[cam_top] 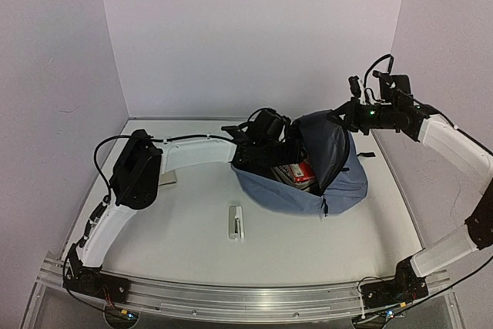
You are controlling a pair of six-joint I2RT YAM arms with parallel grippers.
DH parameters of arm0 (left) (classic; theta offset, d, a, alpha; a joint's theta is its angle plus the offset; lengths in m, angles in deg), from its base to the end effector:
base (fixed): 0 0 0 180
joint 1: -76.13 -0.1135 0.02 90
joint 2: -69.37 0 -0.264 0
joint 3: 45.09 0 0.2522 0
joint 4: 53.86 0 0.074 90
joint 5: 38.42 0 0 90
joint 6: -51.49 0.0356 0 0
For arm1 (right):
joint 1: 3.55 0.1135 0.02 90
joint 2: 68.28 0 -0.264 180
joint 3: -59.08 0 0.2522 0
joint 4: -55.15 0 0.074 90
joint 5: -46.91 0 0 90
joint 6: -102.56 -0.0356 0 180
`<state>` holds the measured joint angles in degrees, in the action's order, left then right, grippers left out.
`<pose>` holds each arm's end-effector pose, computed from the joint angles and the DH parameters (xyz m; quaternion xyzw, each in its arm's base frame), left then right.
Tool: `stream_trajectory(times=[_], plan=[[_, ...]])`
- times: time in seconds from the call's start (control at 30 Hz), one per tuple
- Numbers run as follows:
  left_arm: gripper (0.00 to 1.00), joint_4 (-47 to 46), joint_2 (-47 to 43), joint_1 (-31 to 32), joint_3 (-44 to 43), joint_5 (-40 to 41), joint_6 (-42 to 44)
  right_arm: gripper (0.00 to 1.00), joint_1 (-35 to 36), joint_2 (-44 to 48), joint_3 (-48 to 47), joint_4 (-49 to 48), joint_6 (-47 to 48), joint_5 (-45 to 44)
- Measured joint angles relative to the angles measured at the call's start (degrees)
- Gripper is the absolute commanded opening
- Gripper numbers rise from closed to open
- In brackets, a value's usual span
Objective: Pack the student bag
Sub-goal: Place the stationery in the student bag.
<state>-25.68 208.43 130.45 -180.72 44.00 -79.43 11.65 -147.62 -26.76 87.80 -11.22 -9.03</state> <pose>0.3253 -0.4611 0.2141 0.1336 0.8613 -0.3984 0.2854 0.2984 0.1017 0.3559 -0.0937 0.8208 0.4030 0.3937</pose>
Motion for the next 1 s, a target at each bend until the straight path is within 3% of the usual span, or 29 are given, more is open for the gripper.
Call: stream_trajectory(times=[0.2,0.4,0.7,1.0], plan=[[0.76,1.0,0.3,0.9,0.7,0.1,2.0,0.0,0.0,0.2,0.4,-0.1,-0.1,0.0],[0.83,2.3,-6.4,0.9,9.4,2.5,3.4,0.0,0.0,0.7,1.0,-0.3,-0.2,0.0],[0.86,2.1,-27.1,0.2,26.9,4.6,4.2,0.0,3.1,1.3,2.1,-1.3,-1.3,-2.8],[0.87,1.8,-45.3,-7.8,46.9,2.7,3.0,0.0,15.9,2.3,3.9,-4.3,-5.2,-15.9]])
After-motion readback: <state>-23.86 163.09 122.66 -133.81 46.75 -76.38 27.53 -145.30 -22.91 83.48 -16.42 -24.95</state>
